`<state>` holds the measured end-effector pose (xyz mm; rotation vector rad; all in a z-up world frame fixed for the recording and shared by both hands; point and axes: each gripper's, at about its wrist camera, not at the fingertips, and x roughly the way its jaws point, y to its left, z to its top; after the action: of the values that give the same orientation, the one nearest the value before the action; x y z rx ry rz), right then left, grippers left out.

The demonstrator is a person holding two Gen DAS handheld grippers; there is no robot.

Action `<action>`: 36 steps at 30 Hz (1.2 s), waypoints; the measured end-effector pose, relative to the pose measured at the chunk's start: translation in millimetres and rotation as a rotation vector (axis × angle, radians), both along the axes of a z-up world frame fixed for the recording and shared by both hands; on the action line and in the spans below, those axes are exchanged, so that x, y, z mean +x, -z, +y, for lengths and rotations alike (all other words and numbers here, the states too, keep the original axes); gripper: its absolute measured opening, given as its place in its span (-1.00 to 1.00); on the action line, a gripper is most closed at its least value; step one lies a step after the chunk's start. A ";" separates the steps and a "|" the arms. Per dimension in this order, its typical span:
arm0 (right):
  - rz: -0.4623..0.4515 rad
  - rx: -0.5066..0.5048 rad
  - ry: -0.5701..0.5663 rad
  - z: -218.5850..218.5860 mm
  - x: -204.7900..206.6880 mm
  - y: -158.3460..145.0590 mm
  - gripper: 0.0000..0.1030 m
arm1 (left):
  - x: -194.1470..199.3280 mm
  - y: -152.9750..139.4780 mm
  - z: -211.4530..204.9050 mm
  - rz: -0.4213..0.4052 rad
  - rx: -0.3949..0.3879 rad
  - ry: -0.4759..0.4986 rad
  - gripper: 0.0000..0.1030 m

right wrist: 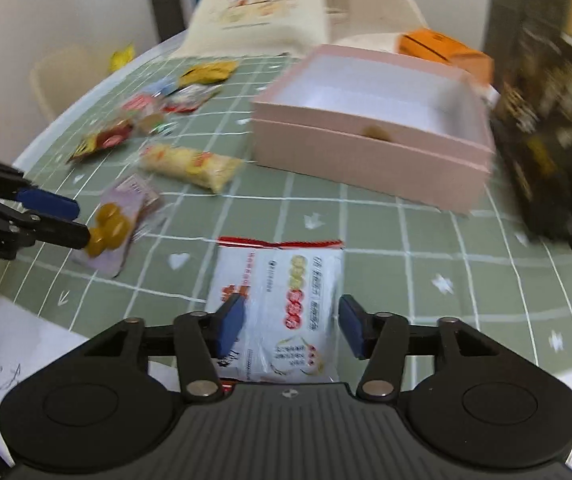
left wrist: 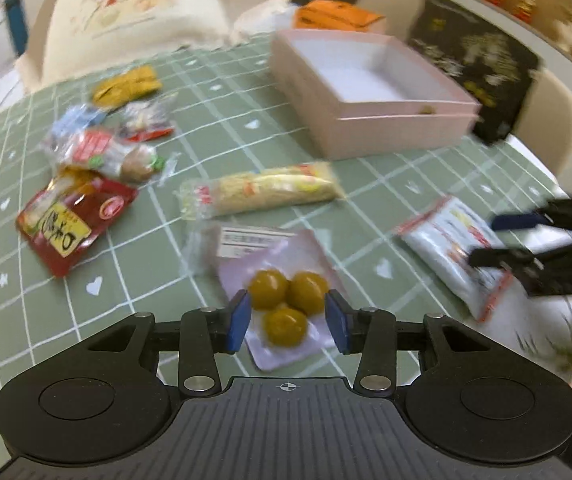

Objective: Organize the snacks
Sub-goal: 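Lift the cake tray with left tool while right tool lifts the white packet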

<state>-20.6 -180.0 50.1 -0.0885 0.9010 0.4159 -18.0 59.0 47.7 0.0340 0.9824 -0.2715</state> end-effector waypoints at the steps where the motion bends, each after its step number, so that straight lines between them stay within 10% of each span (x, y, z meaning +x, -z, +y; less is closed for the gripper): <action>1: 0.003 0.014 0.019 -2.3 0.1 1.2 0.17 | 6.5 4.9 -1.8 0.013 -0.014 -0.016 -0.08; 5: 0.034 0.062 0.041 0.7 1.0 3.0 0.24 | 15.2 20.2 -19.0 0.043 -0.012 -0.019 0.21; 16: -0.022 -0.008 0.026 24.5 1.2 11.8 0.46 | 11.7 27.9 -45.0 -0.093 0.049 0.035 0.13; 36: -0.030 -0.048 -0.001 29.2 -12.2 10.1 0.47 | -10.8 5.5 -46.8 -0.082 -0.063 0.063 0.10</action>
<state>-32.8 -150.8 40.0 -0.1386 0.8816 0.3926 -28.8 12.2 42.2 0.0183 0.8917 -0.3565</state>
